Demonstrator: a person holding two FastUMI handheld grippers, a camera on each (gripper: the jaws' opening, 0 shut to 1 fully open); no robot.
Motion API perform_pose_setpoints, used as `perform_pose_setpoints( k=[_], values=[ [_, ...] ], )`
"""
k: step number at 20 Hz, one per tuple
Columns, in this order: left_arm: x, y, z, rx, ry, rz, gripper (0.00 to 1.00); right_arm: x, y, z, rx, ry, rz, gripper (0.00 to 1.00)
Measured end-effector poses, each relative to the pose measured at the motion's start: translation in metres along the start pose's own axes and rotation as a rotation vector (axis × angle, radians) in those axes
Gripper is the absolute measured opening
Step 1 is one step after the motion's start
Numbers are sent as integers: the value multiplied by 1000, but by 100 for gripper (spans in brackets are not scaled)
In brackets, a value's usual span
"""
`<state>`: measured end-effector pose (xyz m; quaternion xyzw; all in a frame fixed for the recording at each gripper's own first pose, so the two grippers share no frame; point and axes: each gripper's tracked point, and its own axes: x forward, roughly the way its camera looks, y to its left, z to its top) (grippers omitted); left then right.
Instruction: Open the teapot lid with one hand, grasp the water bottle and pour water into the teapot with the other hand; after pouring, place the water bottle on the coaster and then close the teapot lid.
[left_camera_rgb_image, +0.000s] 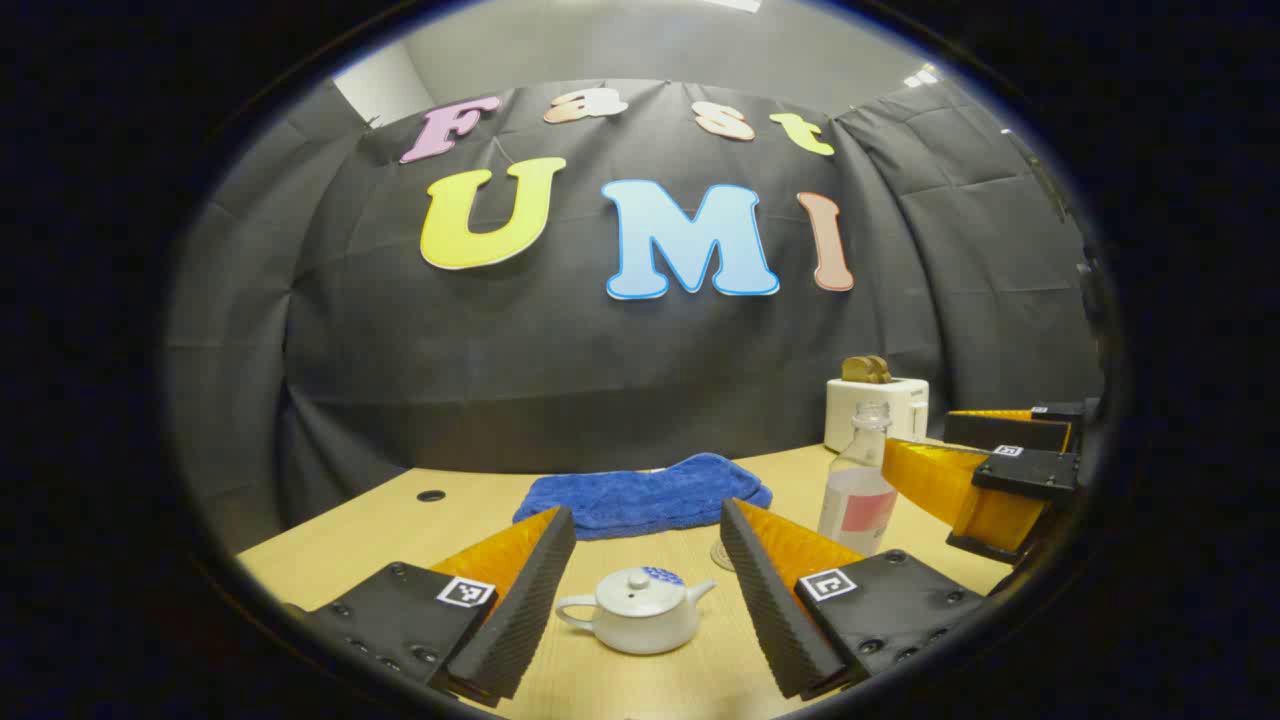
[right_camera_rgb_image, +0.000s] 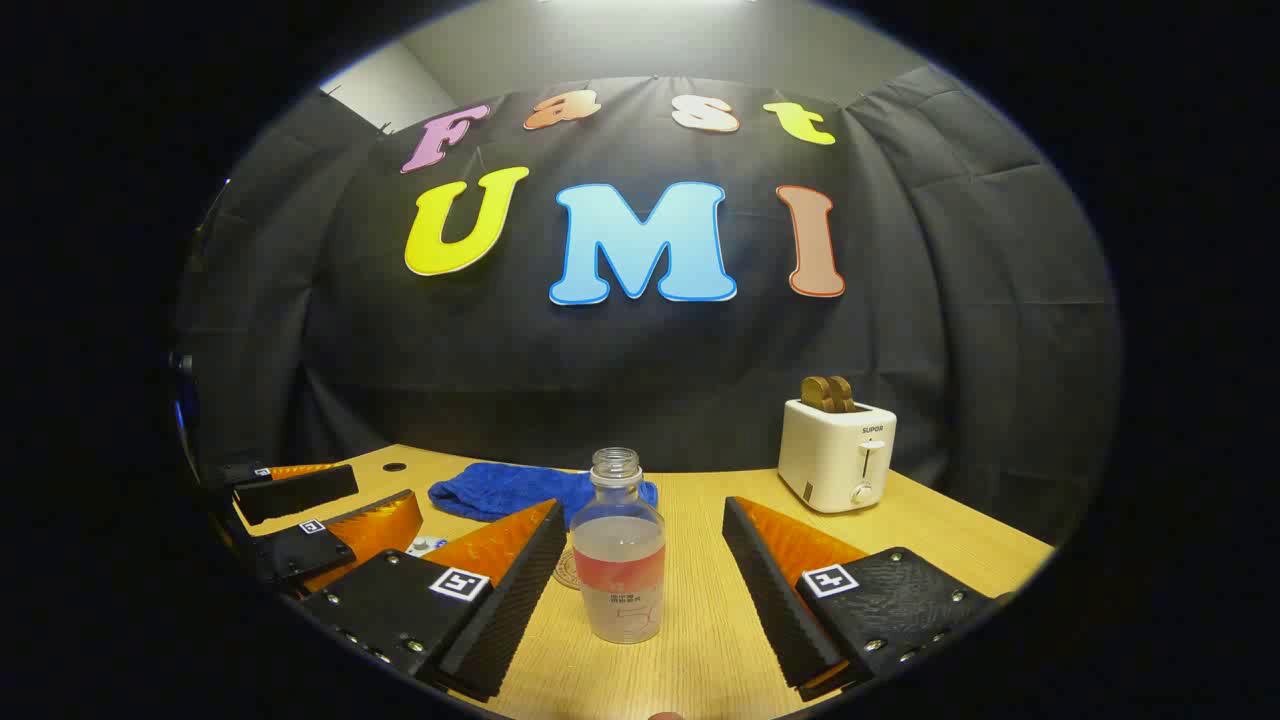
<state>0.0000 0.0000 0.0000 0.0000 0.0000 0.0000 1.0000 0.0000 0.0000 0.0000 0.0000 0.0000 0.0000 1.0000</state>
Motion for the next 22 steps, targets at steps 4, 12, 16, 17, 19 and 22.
perform_pose_setpoints(
  k=[4,12,16,17,19,22],
  values=[
    [3,-2,-4,-2,5,-4,99,0,0,0,2,0,2,98],
    [13,2,-16,-14,38,-3,99,1,0,-3,3,10,0,98],
    [27,5,-32,-30,80,-2,95,0,-1,-7,-5,22,0,98],
    [31,6,-37,-34,92,-3,95,0,-1,-7,-7,23,-2,98],
    [38,6,-48,-36,122,-5,95,-1,-3,-9,-9,29,-6,98],
    [46,8,-60,-28,148,-1,94,-2,-7,-14,-2,41,-13,98]
  ],
)
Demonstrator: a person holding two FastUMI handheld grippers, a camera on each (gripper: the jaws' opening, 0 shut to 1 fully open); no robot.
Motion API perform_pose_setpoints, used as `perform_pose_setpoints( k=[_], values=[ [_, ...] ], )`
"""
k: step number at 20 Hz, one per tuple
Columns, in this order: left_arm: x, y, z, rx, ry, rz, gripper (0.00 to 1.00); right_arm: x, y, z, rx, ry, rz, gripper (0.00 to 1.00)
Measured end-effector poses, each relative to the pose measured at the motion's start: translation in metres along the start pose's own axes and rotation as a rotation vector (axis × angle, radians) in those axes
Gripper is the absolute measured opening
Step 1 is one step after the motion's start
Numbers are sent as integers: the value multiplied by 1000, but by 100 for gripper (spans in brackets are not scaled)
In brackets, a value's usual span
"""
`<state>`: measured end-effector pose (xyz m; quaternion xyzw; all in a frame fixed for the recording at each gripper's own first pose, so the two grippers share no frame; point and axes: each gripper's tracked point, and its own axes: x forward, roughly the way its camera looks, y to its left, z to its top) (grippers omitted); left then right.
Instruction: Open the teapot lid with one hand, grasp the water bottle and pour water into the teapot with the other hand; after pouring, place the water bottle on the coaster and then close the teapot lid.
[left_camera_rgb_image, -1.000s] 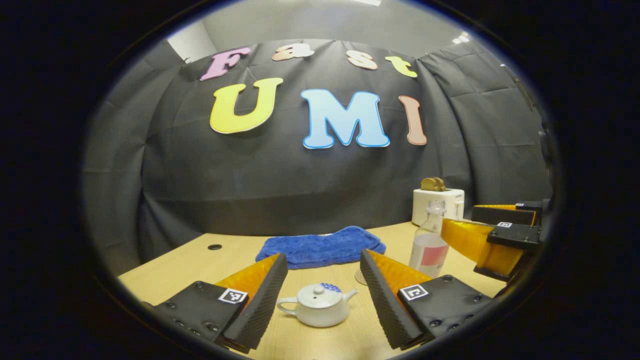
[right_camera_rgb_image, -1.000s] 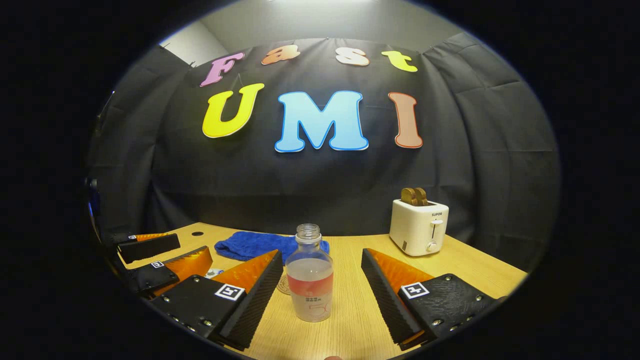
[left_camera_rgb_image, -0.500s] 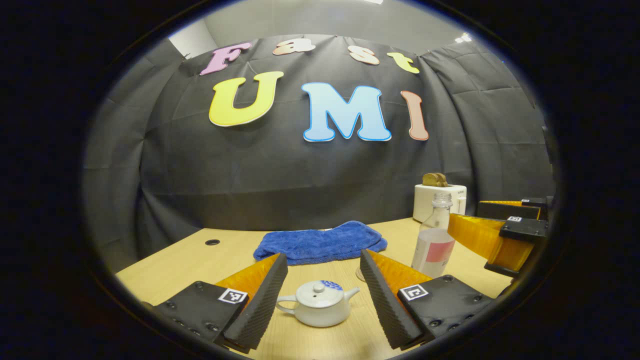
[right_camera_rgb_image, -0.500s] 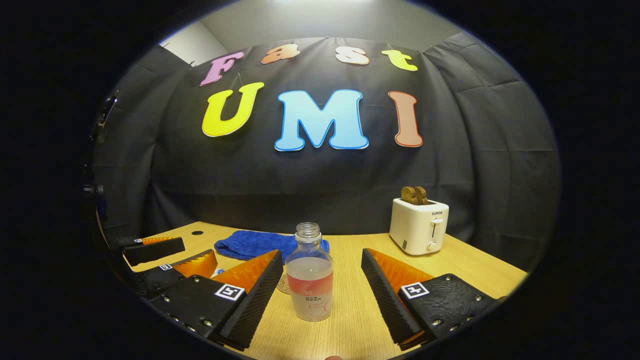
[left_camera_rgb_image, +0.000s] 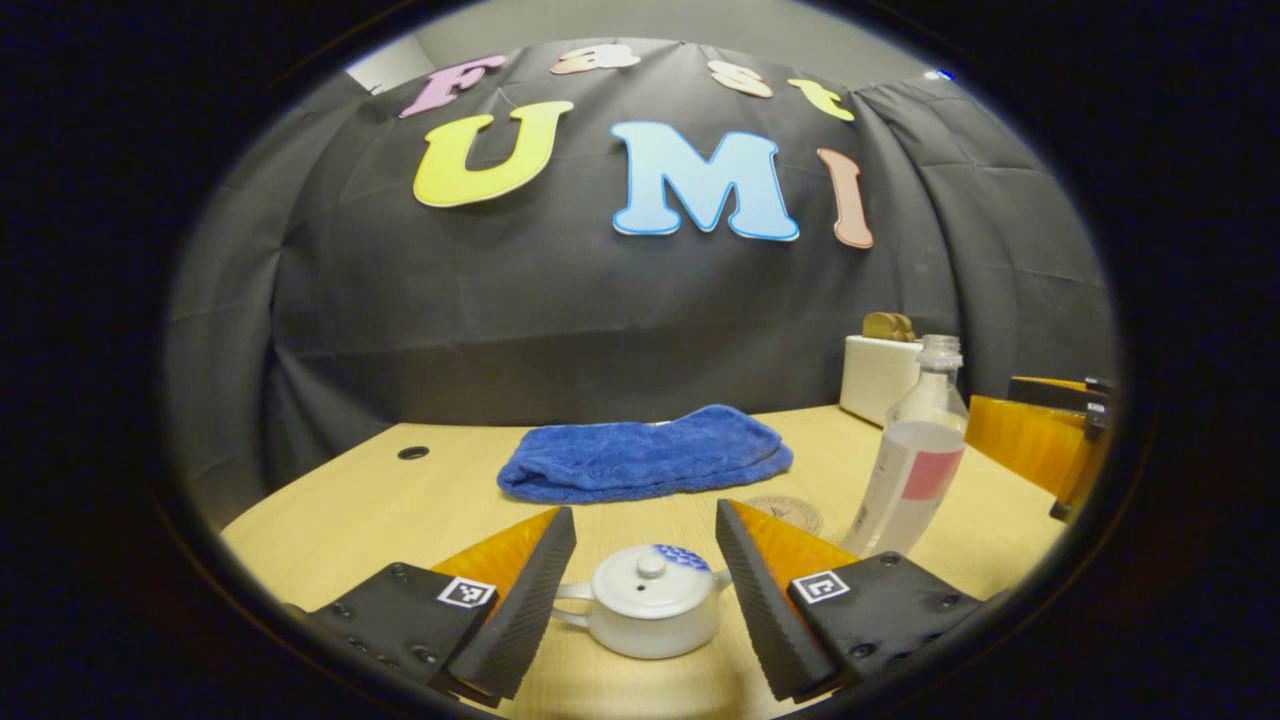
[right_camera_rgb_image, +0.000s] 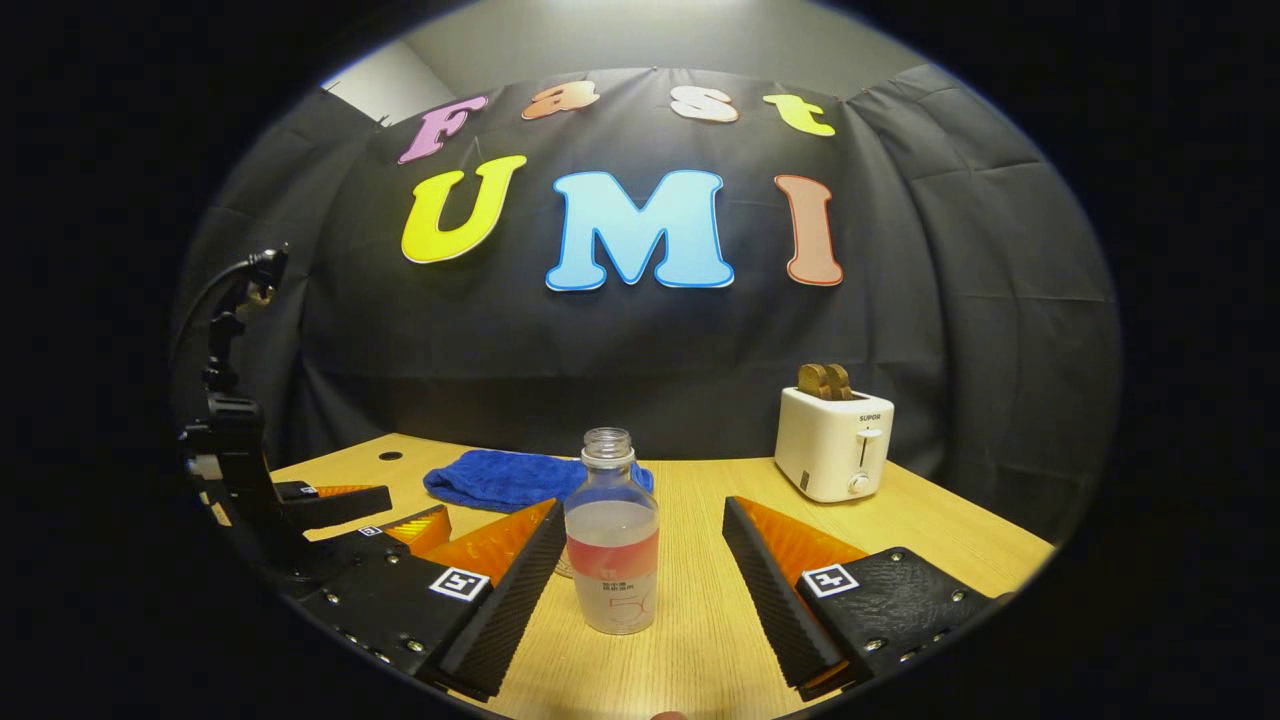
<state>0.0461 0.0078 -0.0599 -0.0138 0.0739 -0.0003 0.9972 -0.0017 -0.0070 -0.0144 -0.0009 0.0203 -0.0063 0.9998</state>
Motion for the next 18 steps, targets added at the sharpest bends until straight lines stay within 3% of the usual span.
perform_pose_setpoints(
  k=[11,12,14,16,18],
  values=[
    [14,-2,-12,30,50,-13,74,3,-12,-13,23,33,-24,98],
    [17,-5,-14,36,48,-14,65,3,-12,-14,25,36,-26,98],
    [14,-3,-7,59,38,-7,59,3,-14,-16,28,40,-29,98],
    [16,-5,-8,59,46,-11,24,4,-15,-17,30,44,-32,98],
    [17,-4,-7,50,42,-12,14,4,-16,-20,32,49,-33,98]
  ],
)
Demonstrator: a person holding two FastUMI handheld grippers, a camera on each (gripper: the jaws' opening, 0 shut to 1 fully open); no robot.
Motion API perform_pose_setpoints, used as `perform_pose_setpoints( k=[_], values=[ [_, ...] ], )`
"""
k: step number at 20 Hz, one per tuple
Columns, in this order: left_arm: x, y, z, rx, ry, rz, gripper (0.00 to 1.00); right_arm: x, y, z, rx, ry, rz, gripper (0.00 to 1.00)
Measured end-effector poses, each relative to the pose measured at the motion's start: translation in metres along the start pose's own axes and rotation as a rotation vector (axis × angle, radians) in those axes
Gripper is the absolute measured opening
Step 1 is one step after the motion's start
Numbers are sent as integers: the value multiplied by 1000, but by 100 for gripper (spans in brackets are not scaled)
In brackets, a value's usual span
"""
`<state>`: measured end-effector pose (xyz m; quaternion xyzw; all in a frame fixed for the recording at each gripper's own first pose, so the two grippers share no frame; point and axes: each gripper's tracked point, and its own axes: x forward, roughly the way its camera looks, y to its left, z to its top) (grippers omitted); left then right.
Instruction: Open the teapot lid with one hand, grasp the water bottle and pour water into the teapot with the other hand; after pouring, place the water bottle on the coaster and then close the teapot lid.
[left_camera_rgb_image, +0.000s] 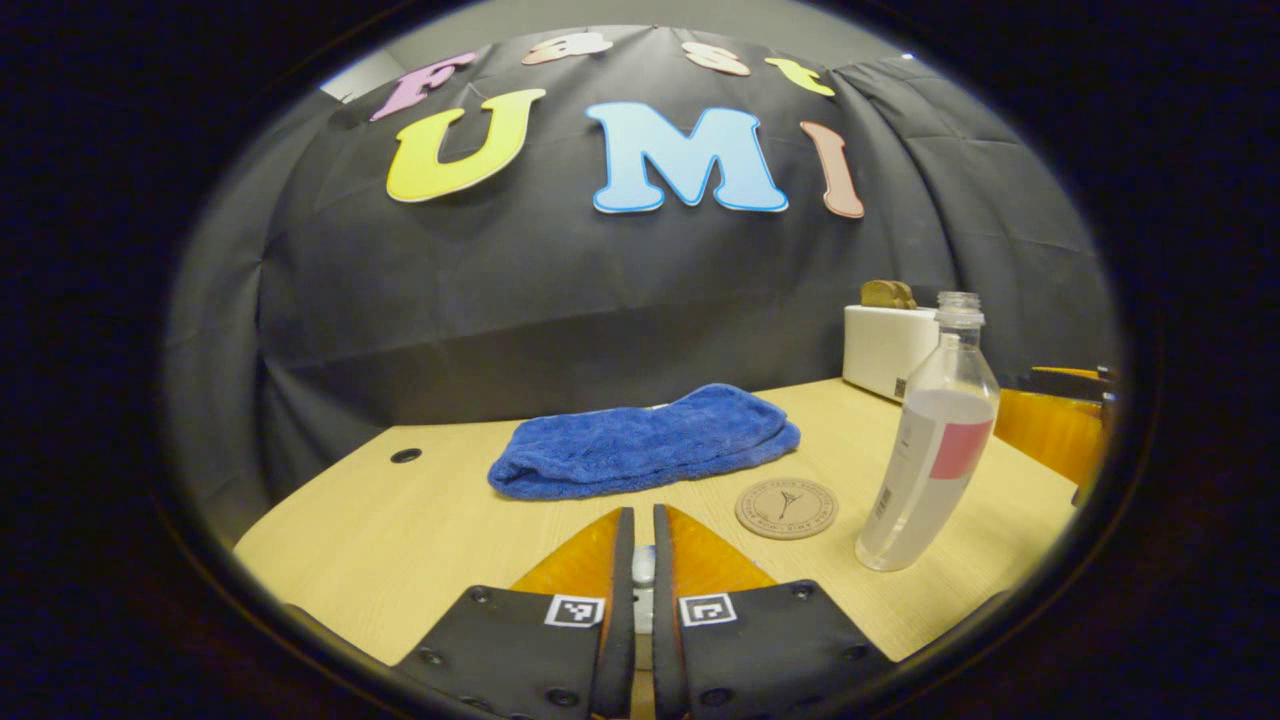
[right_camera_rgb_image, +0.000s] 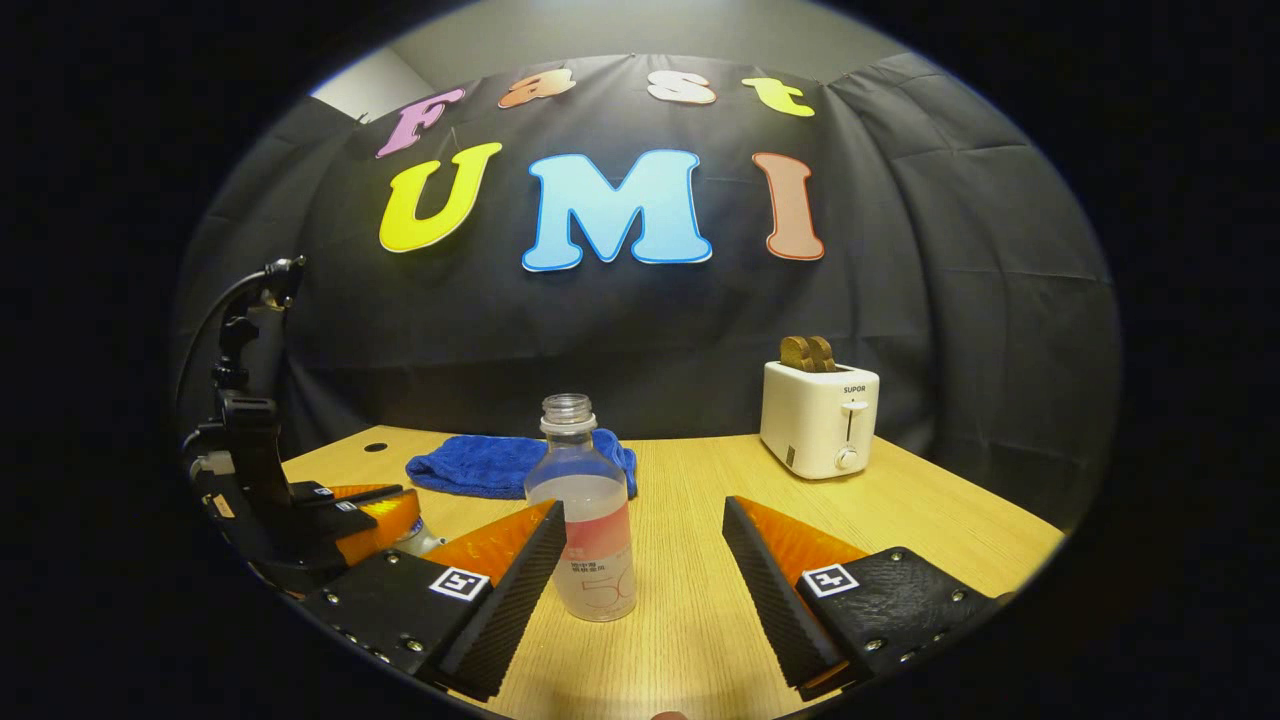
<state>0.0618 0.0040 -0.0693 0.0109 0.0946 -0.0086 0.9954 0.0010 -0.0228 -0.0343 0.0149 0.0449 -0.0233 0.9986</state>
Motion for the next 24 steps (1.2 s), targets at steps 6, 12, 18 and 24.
perform_pose_setpoints(
  k=[6,12,18,24],
  values=[
    [1,-1,4,-23,-17,-15,8,2,4,-4,8,14,16,98],
    [-11,11,27,-41,-80,-12,7,5,11,-7,5,31,45,98],
    [-24,45,30,-73,-97,32,7,15,20,-2,-39,33,71,98],
    [-31,99,15,-83,-75,115,7,33,36,-10,-55,71,118,98]
  ],
)
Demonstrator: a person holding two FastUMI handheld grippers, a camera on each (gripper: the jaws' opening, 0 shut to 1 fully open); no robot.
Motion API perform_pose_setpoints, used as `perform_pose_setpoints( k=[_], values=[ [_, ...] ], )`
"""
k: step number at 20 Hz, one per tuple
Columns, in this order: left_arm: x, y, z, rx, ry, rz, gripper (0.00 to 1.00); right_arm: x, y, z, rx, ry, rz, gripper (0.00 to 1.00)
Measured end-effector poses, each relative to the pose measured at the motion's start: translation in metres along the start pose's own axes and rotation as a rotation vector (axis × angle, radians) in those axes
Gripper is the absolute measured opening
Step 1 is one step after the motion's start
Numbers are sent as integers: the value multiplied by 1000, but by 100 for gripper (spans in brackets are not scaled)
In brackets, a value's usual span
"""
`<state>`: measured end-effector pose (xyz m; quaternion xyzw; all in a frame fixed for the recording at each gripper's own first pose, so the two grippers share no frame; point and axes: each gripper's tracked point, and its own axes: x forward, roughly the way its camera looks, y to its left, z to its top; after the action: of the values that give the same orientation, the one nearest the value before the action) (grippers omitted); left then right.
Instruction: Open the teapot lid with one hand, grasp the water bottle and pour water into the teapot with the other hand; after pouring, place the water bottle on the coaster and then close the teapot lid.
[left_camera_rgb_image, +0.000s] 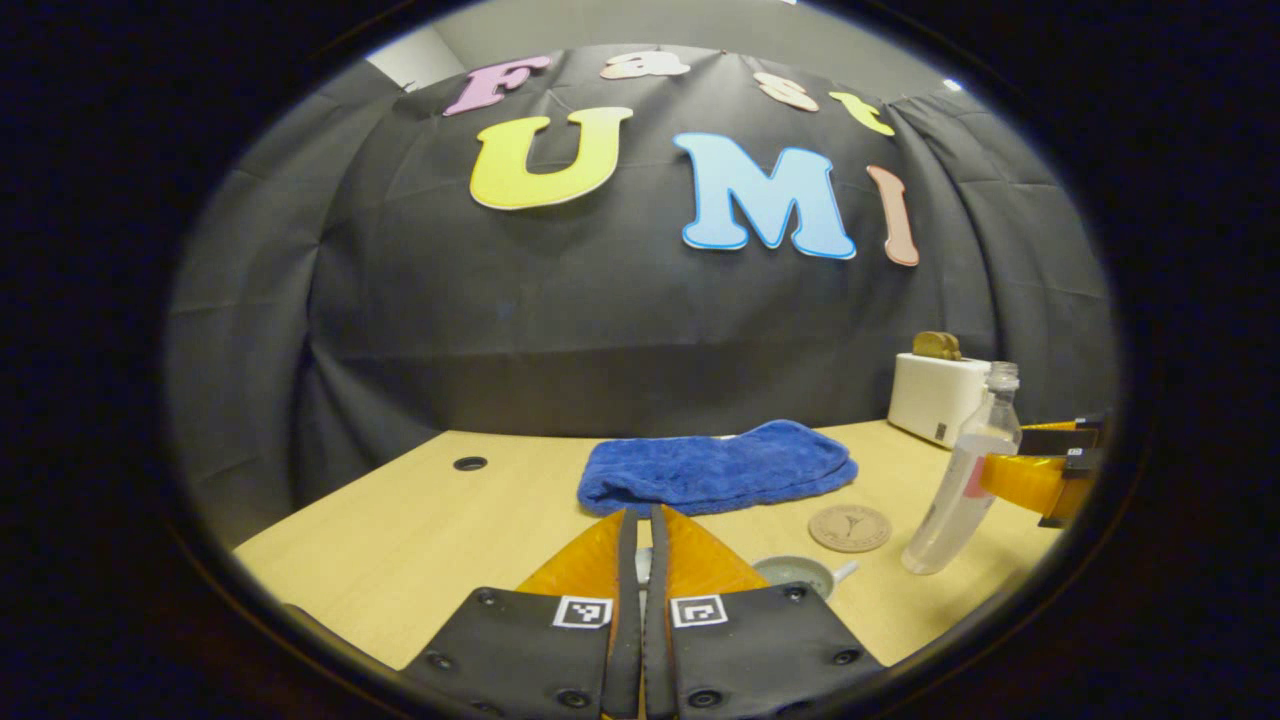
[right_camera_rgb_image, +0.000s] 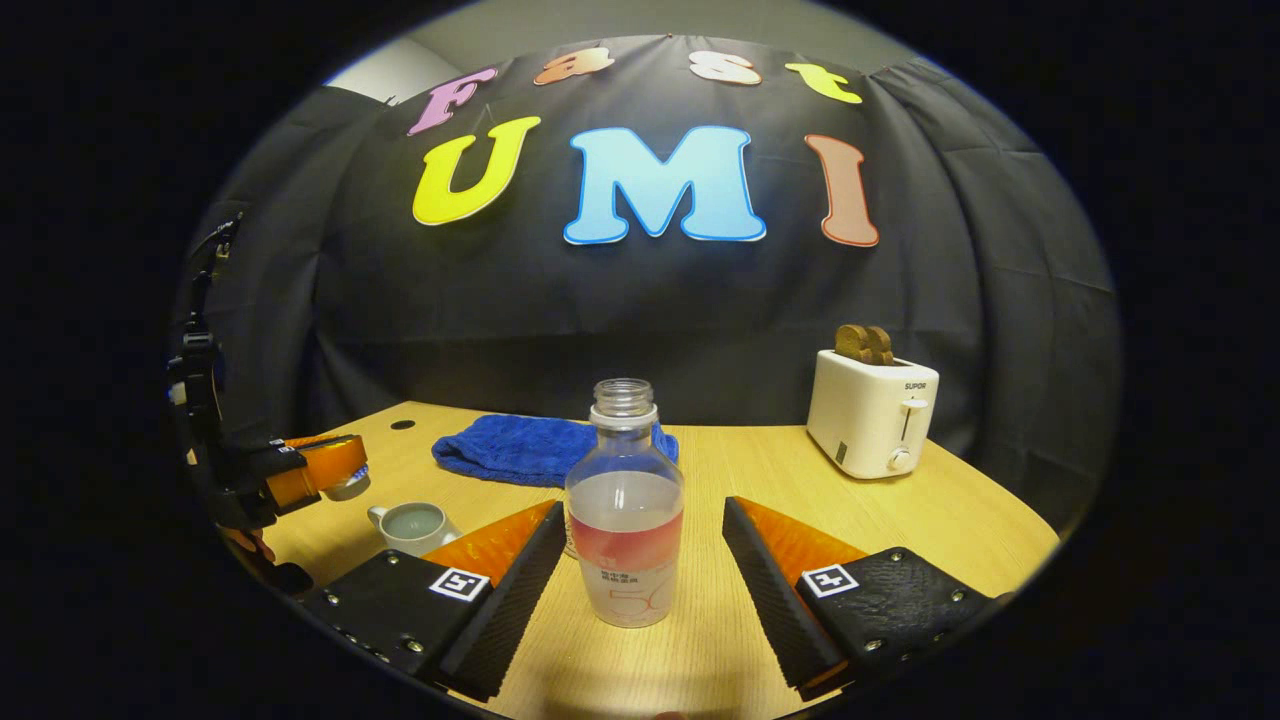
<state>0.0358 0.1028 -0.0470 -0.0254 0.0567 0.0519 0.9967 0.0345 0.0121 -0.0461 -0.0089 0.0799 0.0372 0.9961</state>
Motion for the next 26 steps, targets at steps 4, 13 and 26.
perform_pose_setpoints(
  k=[4,13,26],
  values=[
    [1,19,-5,-11,14,20,8,18,8,-13,14,51,20,98],
    [0,24,-10,-37,26,18,8,28,7,-22,-42,81,3,76],
    [-8,38,1,-62,-3,43,8,40,8,21,-638,-18,-106,74]
  ],
)
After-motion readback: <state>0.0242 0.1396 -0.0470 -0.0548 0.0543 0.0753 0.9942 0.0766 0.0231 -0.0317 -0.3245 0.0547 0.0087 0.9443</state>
